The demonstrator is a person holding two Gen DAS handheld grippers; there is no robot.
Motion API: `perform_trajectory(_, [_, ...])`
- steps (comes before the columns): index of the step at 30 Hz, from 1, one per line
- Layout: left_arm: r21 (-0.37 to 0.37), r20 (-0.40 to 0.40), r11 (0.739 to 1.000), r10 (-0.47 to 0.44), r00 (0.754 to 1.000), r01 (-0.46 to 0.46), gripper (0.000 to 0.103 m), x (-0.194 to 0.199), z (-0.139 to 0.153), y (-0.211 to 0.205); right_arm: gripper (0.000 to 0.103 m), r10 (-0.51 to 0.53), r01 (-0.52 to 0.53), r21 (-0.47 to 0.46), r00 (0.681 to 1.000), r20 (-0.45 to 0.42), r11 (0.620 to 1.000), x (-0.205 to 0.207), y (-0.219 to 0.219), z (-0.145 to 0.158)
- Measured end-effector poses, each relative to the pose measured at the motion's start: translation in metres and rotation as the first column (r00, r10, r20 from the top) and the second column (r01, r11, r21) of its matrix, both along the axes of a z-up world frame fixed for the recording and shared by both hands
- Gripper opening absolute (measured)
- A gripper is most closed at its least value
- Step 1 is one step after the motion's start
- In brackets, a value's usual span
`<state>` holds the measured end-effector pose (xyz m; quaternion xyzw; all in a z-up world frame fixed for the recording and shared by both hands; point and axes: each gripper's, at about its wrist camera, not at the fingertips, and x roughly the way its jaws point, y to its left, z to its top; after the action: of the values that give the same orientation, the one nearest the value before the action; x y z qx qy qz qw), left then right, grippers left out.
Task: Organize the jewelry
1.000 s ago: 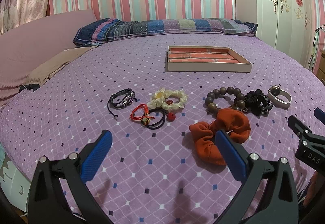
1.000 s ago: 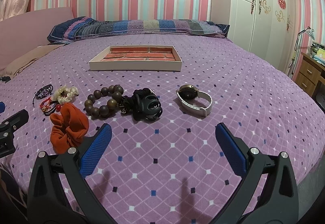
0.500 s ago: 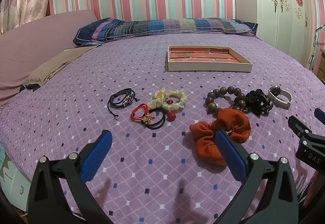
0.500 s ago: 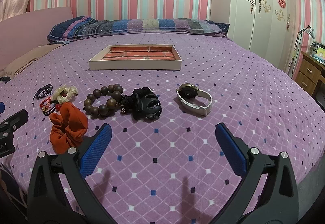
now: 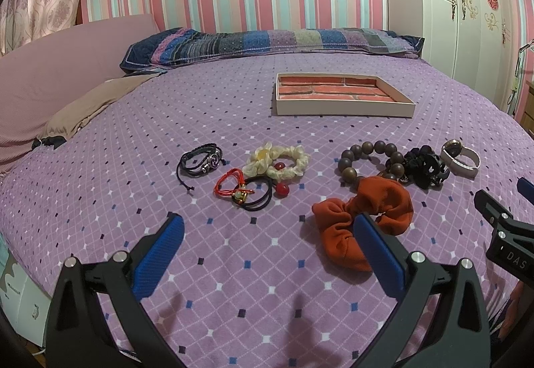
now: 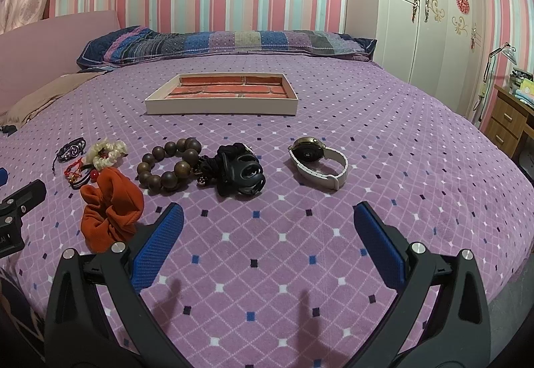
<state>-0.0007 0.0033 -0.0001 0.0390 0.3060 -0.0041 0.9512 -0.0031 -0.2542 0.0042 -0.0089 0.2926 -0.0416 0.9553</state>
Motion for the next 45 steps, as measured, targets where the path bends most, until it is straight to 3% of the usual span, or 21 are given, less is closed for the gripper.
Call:
perform_trajectory(23, [0.014,-0.028,1.0,0.013,1.0,-0.012,0.099,0.002,-0.007,0.002,0.099,0.012,-0.011,-0.045,1.0,0.015,0.999,-0.001,0.006,0.001])
perform_trajectory(29, [-0.052,-0.052,0.997,0.048,0.997,-0.051,0.099,0.004,-0.006,0.029,0.099,0.028,-0.028,-0.063,1.0,-0.001,0.998,0.0,0.013,0.0])
perform_trajectory(34, [-0.017,-0.037,0.995,0.102,0.994,-0.102,0.099,0.002,-0.002,0.054,0.099,0.015,-0.016,-0.085,1.0,-0.002,0.996,0.0,0.021,0.004])
perform_trajectory(39, [-0.029,-0.053,0.993,0.117,0.992,-0.119,0.099,0.005,0.0,0.084,0.099,0.011,-0.009,-0.139,1.0,0.014,0.99,0.003,0.038,0.012])
perform_trajectory(45, [-0.046,-0.058,0.99,0.133,0.989,-0.136,0.099,0.019,0.007,0.112,0.099,0.013,-0.016,-0.063,0.998,-0.054,0.998,0.016,0.051,0.006])
